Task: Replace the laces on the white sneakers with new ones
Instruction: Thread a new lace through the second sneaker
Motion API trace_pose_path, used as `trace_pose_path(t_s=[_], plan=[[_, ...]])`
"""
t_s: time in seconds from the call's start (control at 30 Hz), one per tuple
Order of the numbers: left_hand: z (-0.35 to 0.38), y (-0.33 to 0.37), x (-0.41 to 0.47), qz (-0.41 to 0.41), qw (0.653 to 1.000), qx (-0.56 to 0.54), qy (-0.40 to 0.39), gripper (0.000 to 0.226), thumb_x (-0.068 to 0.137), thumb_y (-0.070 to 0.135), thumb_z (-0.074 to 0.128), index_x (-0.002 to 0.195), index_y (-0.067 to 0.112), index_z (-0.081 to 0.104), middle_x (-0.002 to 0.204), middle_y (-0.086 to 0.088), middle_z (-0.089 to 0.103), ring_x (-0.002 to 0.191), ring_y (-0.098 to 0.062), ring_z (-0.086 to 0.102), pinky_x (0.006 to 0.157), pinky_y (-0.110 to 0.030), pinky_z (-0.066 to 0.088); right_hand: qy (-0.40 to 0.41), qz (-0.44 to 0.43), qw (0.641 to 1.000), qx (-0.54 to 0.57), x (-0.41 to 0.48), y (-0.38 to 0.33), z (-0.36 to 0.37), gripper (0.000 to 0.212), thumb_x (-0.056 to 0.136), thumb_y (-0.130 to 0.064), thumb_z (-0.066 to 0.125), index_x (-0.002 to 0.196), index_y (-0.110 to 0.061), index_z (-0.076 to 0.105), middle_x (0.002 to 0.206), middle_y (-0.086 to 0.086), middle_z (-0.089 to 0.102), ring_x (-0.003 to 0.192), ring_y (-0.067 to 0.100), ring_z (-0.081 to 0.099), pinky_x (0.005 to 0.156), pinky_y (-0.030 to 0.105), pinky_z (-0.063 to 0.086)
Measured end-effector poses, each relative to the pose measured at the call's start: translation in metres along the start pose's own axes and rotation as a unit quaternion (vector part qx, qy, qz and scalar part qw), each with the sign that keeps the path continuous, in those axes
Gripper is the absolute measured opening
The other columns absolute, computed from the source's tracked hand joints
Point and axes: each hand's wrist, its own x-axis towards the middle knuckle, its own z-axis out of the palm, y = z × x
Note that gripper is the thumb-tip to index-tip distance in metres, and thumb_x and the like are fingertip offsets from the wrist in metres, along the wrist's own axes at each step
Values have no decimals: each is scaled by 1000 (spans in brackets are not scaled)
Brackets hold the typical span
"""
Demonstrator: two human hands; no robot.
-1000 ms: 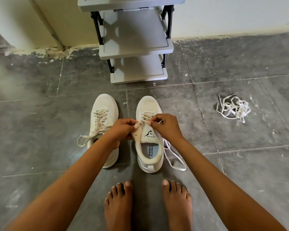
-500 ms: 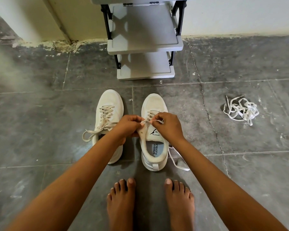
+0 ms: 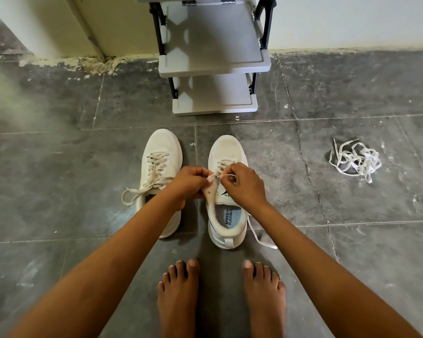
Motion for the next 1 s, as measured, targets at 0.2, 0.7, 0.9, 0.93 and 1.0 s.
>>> trace_pose_path(t_s=[0.2,0.7,0.9,0.93,1.0], plan=[[-1,-1,1,7,1000,7,3,14,92,0,52,98,9,62,82,-4,63,74,-12,61,54,-17,55,5,-8,1000,-17,-1,-3,6,14,89,-28,53,88,-15,59,100,2,62,88,25,60,72,37,47],[3,-11,6,39,999,-26,10,12,93,10,55,86,17,63,81,-2,64,69,-9,61,63,-21,55,49,18,998,43,0,-3,9,11,86,-25,65,91,-15,65,108,2,55,90,20,60,66,27,41],[8,-9,10,97,993,34,65,12,96,6,47,91,10,57,80,-3,60,70,-14,57,58,-22,50,49,17,999,-3,0,3,6,49,83,-34,66,124,-16,49,129,4,46,118,22,42,92,34,37],[10,-7,10,105,991,26,79,12,96,6,45,90,10,55,82,-5,59,71,-14,56,61,-22,49,37,11,999,-21,-1,6,4,52,83,-35,65,129,-16,47,133,3,46,123,22,40,97,34,34],[11,-4,1,134,986,3,95,18,97,5,41,86,13,51,87,-5,62,77,-14,58,68,-23,48,14,-7,999,-36,-2,9,1,53,84,-32,62,132,-15,46,138,3,46,126,20,41,103,33,32]])
